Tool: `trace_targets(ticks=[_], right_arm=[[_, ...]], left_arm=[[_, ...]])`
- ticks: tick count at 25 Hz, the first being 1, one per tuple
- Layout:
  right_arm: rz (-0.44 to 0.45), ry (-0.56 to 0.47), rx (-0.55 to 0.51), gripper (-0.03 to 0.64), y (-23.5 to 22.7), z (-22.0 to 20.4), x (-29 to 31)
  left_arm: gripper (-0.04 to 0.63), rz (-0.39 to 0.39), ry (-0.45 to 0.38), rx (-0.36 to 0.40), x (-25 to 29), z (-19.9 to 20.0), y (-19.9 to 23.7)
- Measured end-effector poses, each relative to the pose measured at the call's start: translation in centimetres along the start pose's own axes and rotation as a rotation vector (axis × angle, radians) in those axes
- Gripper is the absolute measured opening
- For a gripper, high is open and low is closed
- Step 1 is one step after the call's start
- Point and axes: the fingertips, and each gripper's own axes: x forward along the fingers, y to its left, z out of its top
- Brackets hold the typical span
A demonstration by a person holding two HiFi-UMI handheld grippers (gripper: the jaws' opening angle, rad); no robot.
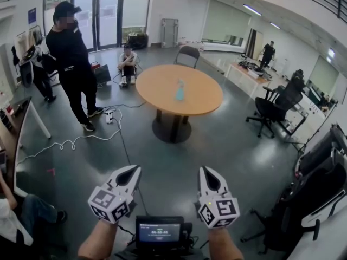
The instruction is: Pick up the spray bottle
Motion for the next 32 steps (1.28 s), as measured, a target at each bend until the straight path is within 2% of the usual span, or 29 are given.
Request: trace_targets(ticks=[16, 22, 28, 32], right_arm=[[-0.032, 0.005, -0.055, 0.011, 3.5, -0.3, 0.8], [-0.062, -0.015, -0.041, 0.011, 4.7, -0.3, 0.8], [0.005, -0.03, -0.029, 0.012, 5.6, -1.1, 2.1], [0.007, -0.019, -0.02, 0.012, 5.0, -1.5, 4.1]], left_arm=[[-0.006, -0.057, -0.02, -0.01, -2.0, 0.1, 2.2], [-0.006, -0.067, 0.002, -0.015, -3.0, -0.8, 3.4], [-0.006, -0.052, -0.006, -0.04, -2.9, -1.1, 4.5], [-0.006, -0.027, -0.007, -0.031, -2.0, -0.9, 5.6]])
